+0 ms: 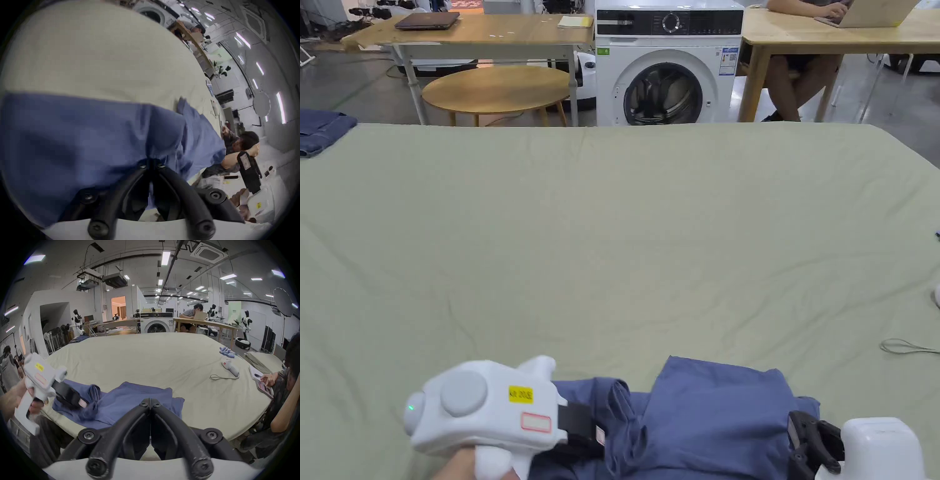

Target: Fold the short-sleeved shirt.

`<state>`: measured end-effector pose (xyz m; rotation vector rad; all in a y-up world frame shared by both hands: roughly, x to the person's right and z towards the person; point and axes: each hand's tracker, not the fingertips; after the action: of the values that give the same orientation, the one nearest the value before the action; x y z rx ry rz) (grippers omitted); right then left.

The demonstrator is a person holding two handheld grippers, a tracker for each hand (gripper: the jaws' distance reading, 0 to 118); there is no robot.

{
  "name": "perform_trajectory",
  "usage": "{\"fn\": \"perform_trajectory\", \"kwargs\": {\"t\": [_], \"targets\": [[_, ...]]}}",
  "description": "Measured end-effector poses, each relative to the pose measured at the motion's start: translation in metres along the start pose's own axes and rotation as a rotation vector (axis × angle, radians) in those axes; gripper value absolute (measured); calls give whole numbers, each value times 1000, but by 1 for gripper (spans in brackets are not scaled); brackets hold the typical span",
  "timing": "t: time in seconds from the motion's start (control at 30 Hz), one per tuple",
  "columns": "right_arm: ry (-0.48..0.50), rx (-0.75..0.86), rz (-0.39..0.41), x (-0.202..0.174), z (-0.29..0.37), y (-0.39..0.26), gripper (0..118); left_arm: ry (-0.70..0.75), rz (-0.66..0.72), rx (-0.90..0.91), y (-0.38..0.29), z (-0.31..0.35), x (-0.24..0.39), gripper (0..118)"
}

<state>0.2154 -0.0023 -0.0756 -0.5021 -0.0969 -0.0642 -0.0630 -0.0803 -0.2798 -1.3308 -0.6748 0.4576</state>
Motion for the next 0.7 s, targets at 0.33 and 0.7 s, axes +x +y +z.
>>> {"fn": "perform_trajectory", "kwargs": {"t": [0.33,0.7], "targets": [[-2,-12,3,-2,-6,2,0,-84,-66,163,3,78,3,0],[27,21,29,-19,-10,16,0,51,71,260,3,153,-83,0]]}}
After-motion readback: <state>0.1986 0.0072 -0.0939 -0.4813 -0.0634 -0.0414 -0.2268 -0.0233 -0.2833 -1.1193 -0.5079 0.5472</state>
